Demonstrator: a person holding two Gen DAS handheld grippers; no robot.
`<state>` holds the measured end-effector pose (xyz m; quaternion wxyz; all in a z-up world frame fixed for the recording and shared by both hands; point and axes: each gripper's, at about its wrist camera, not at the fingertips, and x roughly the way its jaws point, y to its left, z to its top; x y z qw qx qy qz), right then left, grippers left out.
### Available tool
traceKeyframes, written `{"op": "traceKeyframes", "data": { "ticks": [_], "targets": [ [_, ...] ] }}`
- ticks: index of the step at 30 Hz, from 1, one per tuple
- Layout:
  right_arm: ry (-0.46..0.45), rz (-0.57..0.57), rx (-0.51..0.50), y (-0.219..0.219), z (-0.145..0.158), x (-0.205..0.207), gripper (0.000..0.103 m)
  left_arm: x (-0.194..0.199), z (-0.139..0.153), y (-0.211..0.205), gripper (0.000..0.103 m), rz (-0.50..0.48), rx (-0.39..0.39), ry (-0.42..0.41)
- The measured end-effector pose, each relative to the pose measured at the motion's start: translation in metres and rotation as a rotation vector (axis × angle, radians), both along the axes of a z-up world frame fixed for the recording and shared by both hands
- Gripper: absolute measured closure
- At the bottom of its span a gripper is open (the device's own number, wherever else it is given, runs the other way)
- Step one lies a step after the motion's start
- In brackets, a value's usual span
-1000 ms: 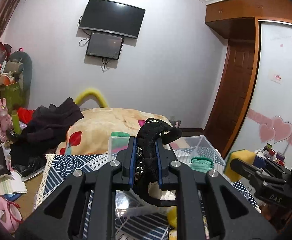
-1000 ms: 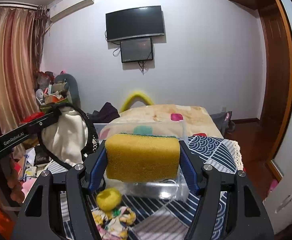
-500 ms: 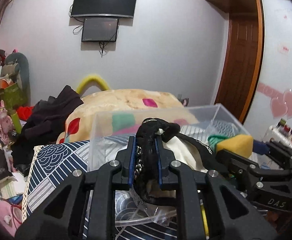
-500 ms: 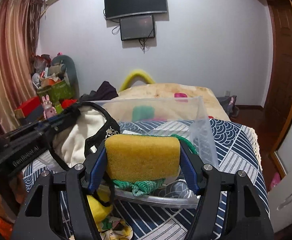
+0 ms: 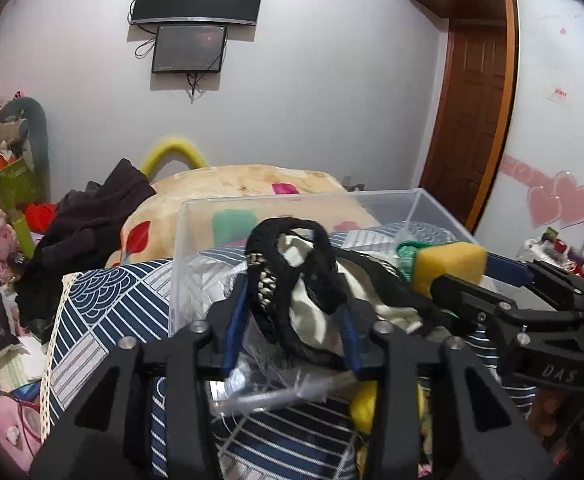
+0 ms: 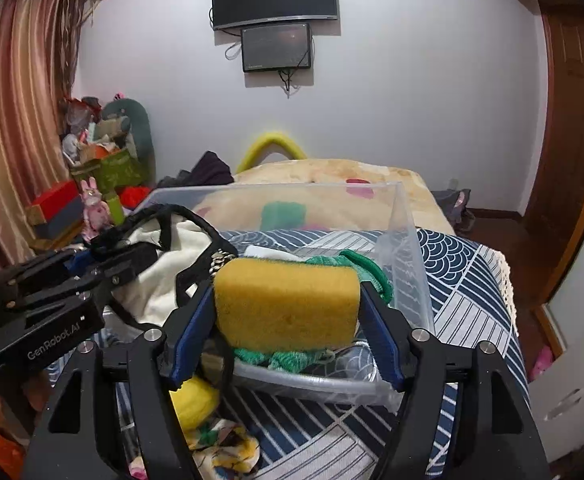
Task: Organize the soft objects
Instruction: 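Drop mask into box with left tool while right tool drops sponge in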
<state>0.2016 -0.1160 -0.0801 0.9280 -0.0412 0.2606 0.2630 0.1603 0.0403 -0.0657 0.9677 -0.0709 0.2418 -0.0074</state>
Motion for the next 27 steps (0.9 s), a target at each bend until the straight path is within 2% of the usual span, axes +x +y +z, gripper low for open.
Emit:
{"op": "traceKeyframes", "data": {
  "ticks": [7, 13, 19, 27],
  "targets": [
    [-0.031, -0.004, 0.024, -0.015, 0.008, -0.016, 0.032, -0.024, 0.01, -0.005, 0.048, -0.012, 0.015, -0.037],
    [-0.031, 0.037, 0.04, -0.02, 0.007, -0.032, 0.032, -0.049, 0.015, -0.007, 0.04, -0.013, 0.017, -0.06],
    [-0.005, 0.09, 0.021, -0.008, -0.006, -0.041, 0.032, -0.062, 0.004, -0.007, 0.039, -0.02, 0.038, -0.026],
    [0.097, 0.166, -0.014, 0.018, -0.034, -0.036, 0.032, -0.069, -0.018, 0.002, 0.039, -0.023, 0.036, 0.05]
  ]
}}
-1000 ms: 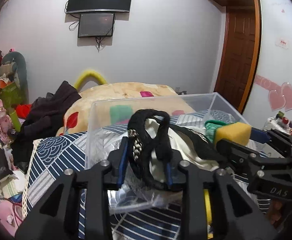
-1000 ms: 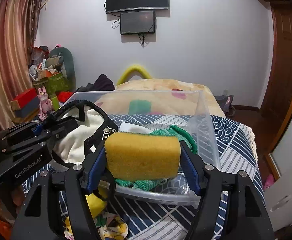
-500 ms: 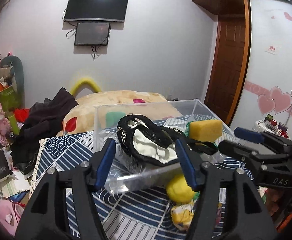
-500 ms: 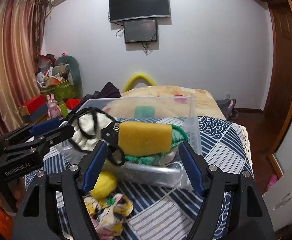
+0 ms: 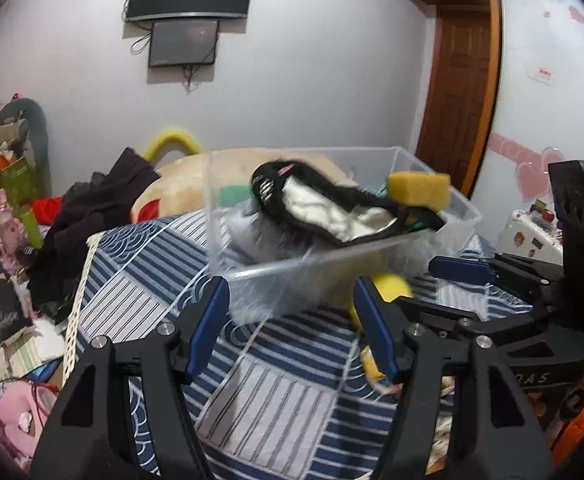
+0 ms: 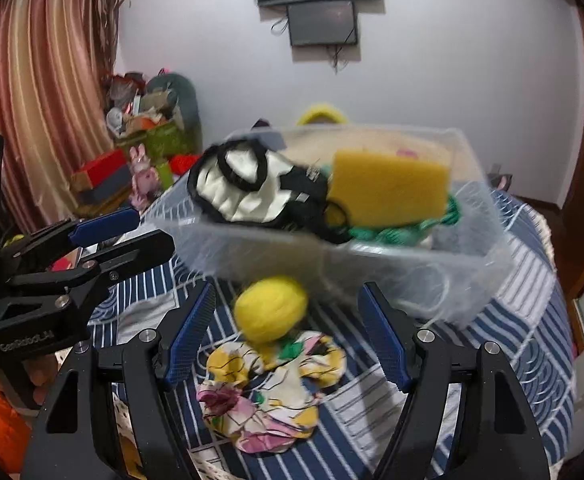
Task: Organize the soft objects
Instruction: 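Drop mask into box with left tool while right tool drops sponge in, then grasp floral cloth with left tool while right tool grasps yellow ball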
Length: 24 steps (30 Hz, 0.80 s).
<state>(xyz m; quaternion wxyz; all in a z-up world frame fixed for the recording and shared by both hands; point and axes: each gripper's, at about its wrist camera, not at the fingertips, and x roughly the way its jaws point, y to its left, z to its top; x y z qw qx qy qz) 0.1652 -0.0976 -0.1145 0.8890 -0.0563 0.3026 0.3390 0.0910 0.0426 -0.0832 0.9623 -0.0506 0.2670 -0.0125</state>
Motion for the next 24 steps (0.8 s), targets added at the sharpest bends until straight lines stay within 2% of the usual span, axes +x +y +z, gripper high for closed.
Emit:
{"op": "traceKeyframes", "data": {
  "ticks": [3, 6, 10, 15, 24],
  "targets": [
    [0.028, 0.019, -0.012, 0.011, -0.009, 0.005, 0.034, 0.0, -0.007, 0.006, 0.039, 0.001, -0.026, 0.024],
    [0.058, 0.032, -0.021, 0.019, -0.014, 0.01, 0.044, 0.002, -0.014, 0.009, 0.039, 0.0, -0.033, 0.047],
    [0.092, 0.045, -0.034, 0.027, -0.021, 0.015, 0.064, 0.006, -0.02, 0.009, 0.039, -0.011, -0.049, 0.073],
    [0.047, 0.017, -0.027, 0.015, -0.014, 0.003, 0.064, 0.008, -0.022, -0.001, 0.039, -0.041, -0.067, 0.089],
    [-0.011, -0.102, 0.006, -0.042, 0.002, -0.013, 0.064, 0.015, -0.034, -0.043, 0.034, -0.135, -0.057, 0.147]
  ]
}}
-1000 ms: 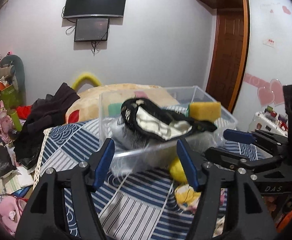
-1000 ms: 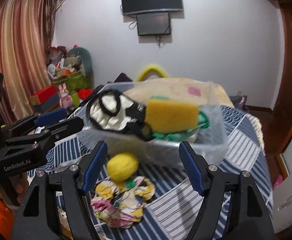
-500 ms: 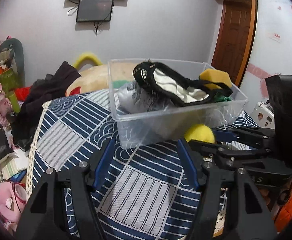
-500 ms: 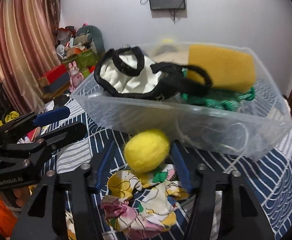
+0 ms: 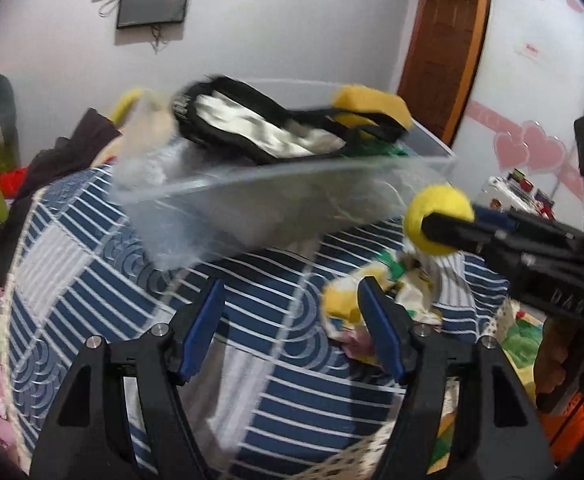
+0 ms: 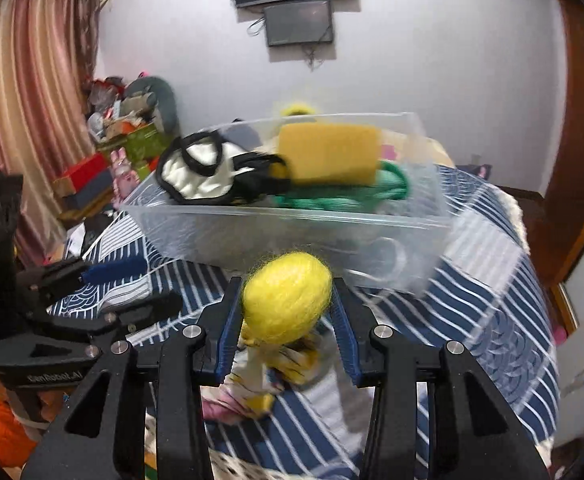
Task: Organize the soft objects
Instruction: 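Grasp floral cloth with left tool while right tool grasps yellow ball, then drop floral cloth into box with left tool while right tool drops ball in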
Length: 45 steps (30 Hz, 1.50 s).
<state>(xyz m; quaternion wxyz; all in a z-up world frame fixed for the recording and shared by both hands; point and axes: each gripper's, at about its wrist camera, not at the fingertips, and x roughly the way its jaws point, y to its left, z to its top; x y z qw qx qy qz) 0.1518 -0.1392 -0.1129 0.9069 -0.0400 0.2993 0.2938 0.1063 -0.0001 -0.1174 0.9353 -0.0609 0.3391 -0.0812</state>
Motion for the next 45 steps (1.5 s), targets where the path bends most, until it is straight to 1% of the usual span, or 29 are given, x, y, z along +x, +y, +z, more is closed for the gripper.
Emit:
{"op": "traceKeyframes", "data": {
  "ticks": [6, 8, 10, 12, 13, 15, 16, 18, 24, 30, 34, 39, 43, 45],
  "targets": [
    [-0.006, -0.046, 0.019, -0.015, 0.003, 0.0, 0.064, 0.003, -0.013, -0.027, 0.034, -0.062, 0.012, 0.038],
    [-0.002, -0.048, 0.024, -0.015, 0.003, 0.001, 0.064, 0.002, -0.017, -0.031, 0.035, -0.063, 0.015, 0.036],
    [0.0, -0.046, 0.026, -0.018, 0.002, 0.002, 0.064, 0.0, -0.018, -0.033, 0.044, -0.064, 0.021, 0.023],
    [-0.001, -0.044, 0.028, -0.02, 0.002, 0.001, 0.064, -0.001, -0.019, -0.035, 0.063, -0.068, 0.02, 0.021],
    [-0.001, -0.043, 0.031, -0.02, 0.002, 0.001, 0.064, -0.001, -0.019, -0.036, 0.07, -0.067, 0.022, 0.019],
    [-0.003, -0.043, 0.032, -0.021, 0.002, -0.002, 0.064, -0.001, -0.018, -0.034, 0.087, -0.067, 0.013, 0.02],
    [-0.003, -0.042, 0.035, -0.021, 0.002, -0.002, 0.064, -0.001, -0.019, -0.031, 0.092, -0.068, 0.007, 0.02],
    [-0.005, -0.041, 0.036, -0.021, 0.003, -0.002, 0.064, -0.003, -0.018, -0.028, 0.095, -0.064, 0.0, 0.014],
    [-0.018, -0.044, 0.042, -0.022, 0.007, -0.005, 0.064, -0.017, 0.003, -0.019, 0.096, -0.037, 0.012, -0.059],
    [-0.044, -0.045, 0.06, -0.024, 0.016, -0.007, 0.064, -0.027, 0.034, -0.005, 0.096, 0.004, -0.025, -0.147],
    [-0.073, -0.051, 0.073, -0.023, 0.026, -0.004, 0.064, -0.025, 0.054, 0.011, 0.096, 0.04, -0.05, -0.194],
    [-0.115, -0.062, 0.091, -0.02, 0.039, 0.003, 0.064, -0.011, 0.071, 0.026, 0.096, 0.1, -0.076, -0.242],
    [-0.132, -0.075, 0.093, -0.017, 0.043, 0.013, 0.064, 0.002, 0.08, 0.031, 0.096, 0.111, -0.104, -0.266],
    [-0.135, -0.092, 0.085, -0.014, 0.044, 0.022, 0.064, 0.009, 0.084, 0.032, 0.096, 0.124, -0.097, -0.278]
  ]
}}
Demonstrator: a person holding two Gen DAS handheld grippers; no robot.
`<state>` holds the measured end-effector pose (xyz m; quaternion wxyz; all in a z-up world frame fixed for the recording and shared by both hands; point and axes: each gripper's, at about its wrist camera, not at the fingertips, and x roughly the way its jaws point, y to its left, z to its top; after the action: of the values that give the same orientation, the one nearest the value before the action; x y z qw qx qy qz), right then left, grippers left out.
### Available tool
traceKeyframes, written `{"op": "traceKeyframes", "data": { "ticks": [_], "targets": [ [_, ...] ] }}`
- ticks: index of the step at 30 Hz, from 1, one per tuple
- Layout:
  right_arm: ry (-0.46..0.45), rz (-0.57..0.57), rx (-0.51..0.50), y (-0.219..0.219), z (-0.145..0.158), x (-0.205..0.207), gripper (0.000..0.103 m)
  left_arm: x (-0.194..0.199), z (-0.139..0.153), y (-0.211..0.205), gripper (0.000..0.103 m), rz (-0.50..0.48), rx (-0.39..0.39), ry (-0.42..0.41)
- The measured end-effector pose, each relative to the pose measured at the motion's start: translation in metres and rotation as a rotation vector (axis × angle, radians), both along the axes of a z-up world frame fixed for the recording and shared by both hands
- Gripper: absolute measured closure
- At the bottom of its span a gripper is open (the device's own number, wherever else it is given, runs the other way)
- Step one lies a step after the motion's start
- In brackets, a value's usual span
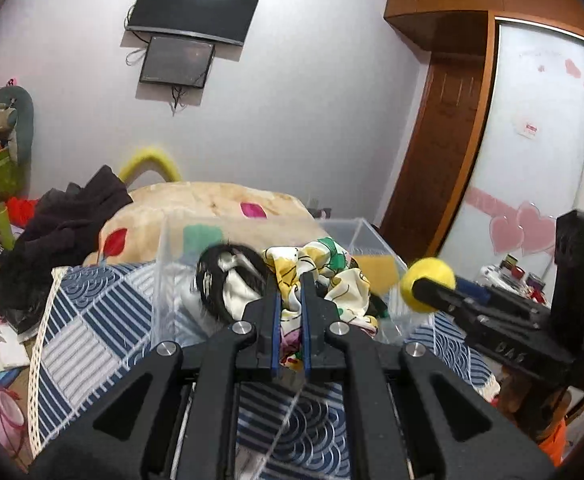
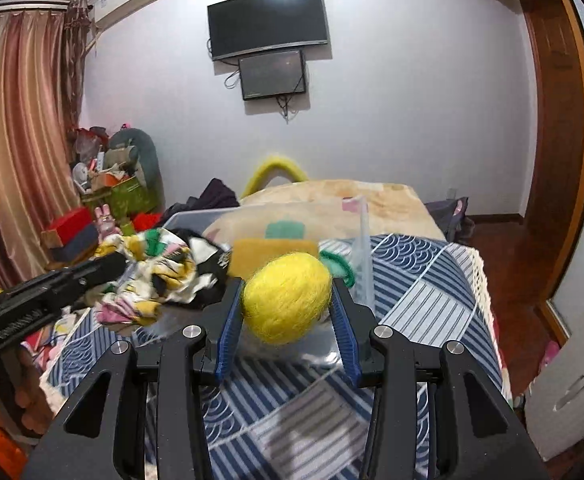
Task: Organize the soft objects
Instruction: 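Drop floral cloth into box with left tool while right tool drops ball in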
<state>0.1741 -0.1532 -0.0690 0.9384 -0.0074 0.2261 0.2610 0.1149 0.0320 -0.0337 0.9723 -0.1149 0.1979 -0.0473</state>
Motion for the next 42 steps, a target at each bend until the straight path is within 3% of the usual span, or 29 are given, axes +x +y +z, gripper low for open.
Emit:
{"op": "traceKeyframes", "data": {
  "ticks": [4, 10, 17, 22, 24, 28, 30, 35, 42],
  "targets": [
    [0.016, -0.016, -0.013, 0.005, -0.002, 0.014, 0.064, 0.02, 0.0, -0.002, 0.096, 0.021, 0.025, 0.005],
    [0.031, -0.026, -0.046, 0.009, -0.012, 0.022, 0.064, 0.052, -0.025, -0.005, 0.096, 0.036, 0.05, 0.083],
    [0.045, -0.028, -0.066, 0.015, -0.017, 0.028, 0.064, 0.061, -0.039, -0.017, 0.094, 0.047, 0.126, 0.107],
    [0.04, -0.011, -0.09, 0.021, -0.019, 0.025, 0.061, 0.053, -0.041, -0.019, 0.077, 0.04, 0.128, 0.103],
    [0.037, -0.01, -0.091, 0.019, -0.017, 0.021, 0.057, 0.048, -0.041, -0.018, 0.068, 0.034, 0.111, 0.109],
    [0.019, -0.012, -0.08, 0.012, -0.013, 0.018, 0.045, 0.038, -0.037, -0.013, 0.061, 0.019, 0.102, 0.111],
    [0.005, -0.014, -0.07, 0.008, -0.009, 0.014, 0.045, 0.03, -0.033, -0.013, 0.051, 0.018, 0.101, 0.1],
    [-0.026, -0.008, -0.047, 0.0, 0.001, 0.006, 0.043, 0.01, -0.024, -0.009, 0.047, 0.009, 0.096, 0.071],
    [-0.124, 0.002, -0.017, -0.004, 0.022, -0.021, 0.038, -0.027, 0.005, -0.012, 0.03, 0.021, 0.107, -0.031]
  ]
}}
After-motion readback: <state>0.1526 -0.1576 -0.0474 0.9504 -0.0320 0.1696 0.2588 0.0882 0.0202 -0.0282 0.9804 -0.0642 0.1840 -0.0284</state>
